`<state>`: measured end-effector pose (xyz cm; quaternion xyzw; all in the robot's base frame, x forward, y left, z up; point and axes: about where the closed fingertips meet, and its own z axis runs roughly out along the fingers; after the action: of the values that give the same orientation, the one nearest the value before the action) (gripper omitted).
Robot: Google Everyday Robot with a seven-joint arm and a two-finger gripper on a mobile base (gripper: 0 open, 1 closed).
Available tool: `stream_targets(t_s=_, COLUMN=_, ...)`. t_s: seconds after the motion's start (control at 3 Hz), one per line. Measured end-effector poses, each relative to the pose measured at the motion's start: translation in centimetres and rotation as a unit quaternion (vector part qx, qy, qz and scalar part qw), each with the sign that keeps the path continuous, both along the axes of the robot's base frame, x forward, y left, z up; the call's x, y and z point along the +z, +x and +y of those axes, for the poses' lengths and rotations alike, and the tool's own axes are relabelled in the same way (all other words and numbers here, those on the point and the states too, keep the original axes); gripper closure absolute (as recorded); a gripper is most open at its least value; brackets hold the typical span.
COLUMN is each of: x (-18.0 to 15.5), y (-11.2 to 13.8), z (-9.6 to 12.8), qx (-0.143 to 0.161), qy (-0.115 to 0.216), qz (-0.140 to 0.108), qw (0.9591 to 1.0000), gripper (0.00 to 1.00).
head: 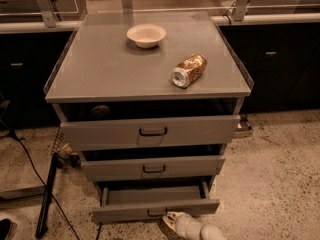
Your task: Close bottom drawer
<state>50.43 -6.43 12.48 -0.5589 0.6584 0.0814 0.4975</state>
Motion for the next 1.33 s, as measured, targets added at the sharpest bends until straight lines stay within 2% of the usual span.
stream_targets(t_s=0.33, x=-0.2, y=4.1, z=0.9, qx=-0.001, qy=0.003, qz=-0.014, qw=0.9999, gripper=1.0)
stream_targets(t_s=0.67, x=-0.6, y=9.6, z=1.4, qx=-0.003, qy=0.0, qz=-0.025, qw=0.9997, gripper=1.0)
stream_targets(t_s=1.33, x=-0.8, y=9.5, z=1.6, qx=0.006, qy=0.003, qz=-0.014, qw=0.9999, gripper=1.0)
